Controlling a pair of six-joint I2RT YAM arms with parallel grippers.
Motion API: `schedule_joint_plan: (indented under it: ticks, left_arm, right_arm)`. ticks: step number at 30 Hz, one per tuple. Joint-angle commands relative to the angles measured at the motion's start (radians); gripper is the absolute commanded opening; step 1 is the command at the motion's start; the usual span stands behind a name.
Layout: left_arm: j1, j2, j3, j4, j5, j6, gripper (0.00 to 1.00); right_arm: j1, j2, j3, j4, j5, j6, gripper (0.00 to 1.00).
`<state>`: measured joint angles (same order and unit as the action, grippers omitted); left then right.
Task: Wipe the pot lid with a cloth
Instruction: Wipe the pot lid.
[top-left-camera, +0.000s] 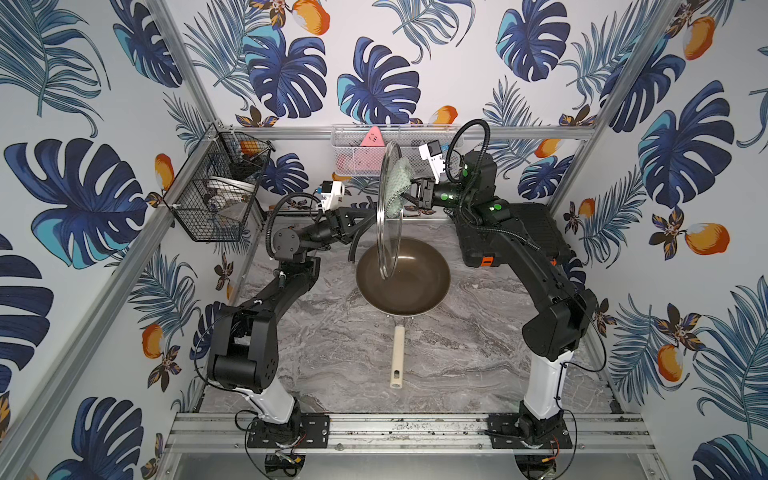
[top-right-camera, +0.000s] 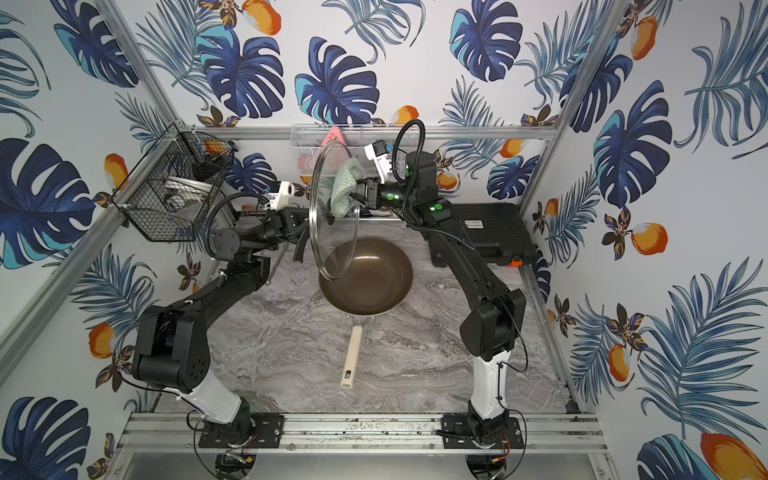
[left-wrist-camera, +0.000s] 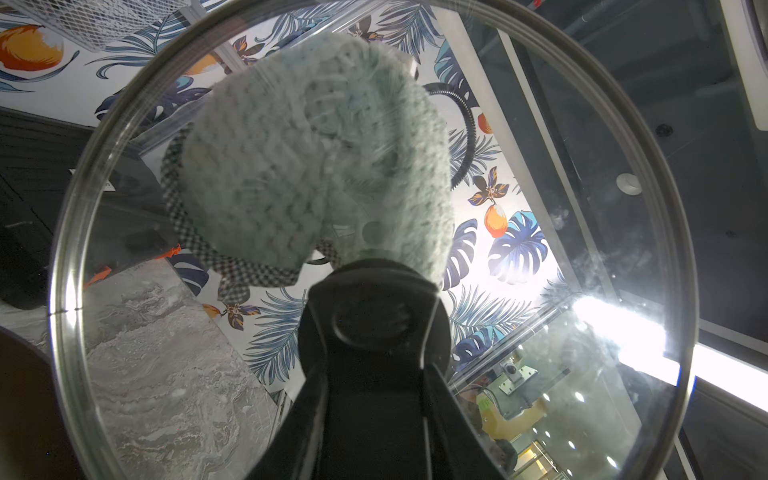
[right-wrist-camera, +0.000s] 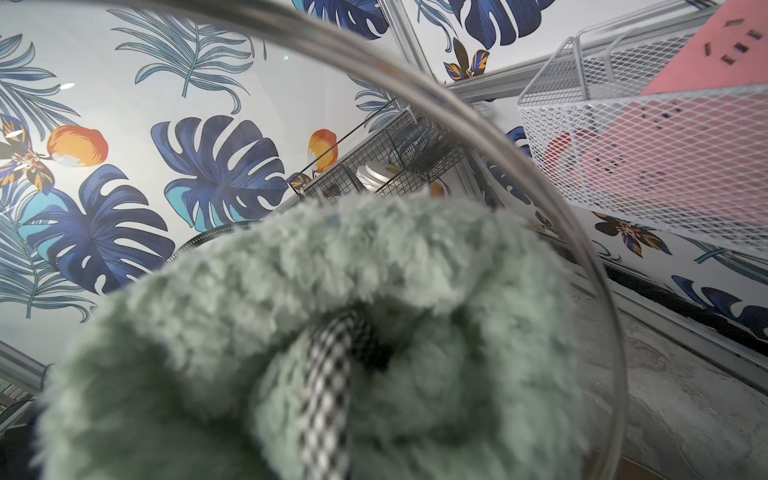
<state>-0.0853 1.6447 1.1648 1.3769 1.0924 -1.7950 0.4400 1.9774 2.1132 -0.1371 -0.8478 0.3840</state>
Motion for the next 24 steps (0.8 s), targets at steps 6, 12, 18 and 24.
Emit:
schedule_joint_plan:
  ticks: [6, 12, 18, 24]
  left_arm:
    - [-0.005, -0.028, 0.073, 0.117, -0.051, -0.002, 0.00]
    - [-0.005, 0.011, 0.166, 0.091, -0.098, 0.005, 0.00]
    - [-0.005, 0.046, 0.236, 0.025, -0.136, 0.046, 0.00]
    - [-0.006, 0.074, 0.248, 0.012, -0.165, 0.059, 0.00]
  right_arm:
    - [0.002, 0.003, -0.072, 0.018, -0.008, 0.017, 0.00]
    - [0.005, -0.041, -0.182, 0.079, -0.036, 0.040, 0.00]
    - [0.009, -0.096, -0.275, 0.124, -0.053, 0.053, 0.00]
    - [0.065, -0.146, -0.335, 0.170, -0.066, 0.075, 0.00]
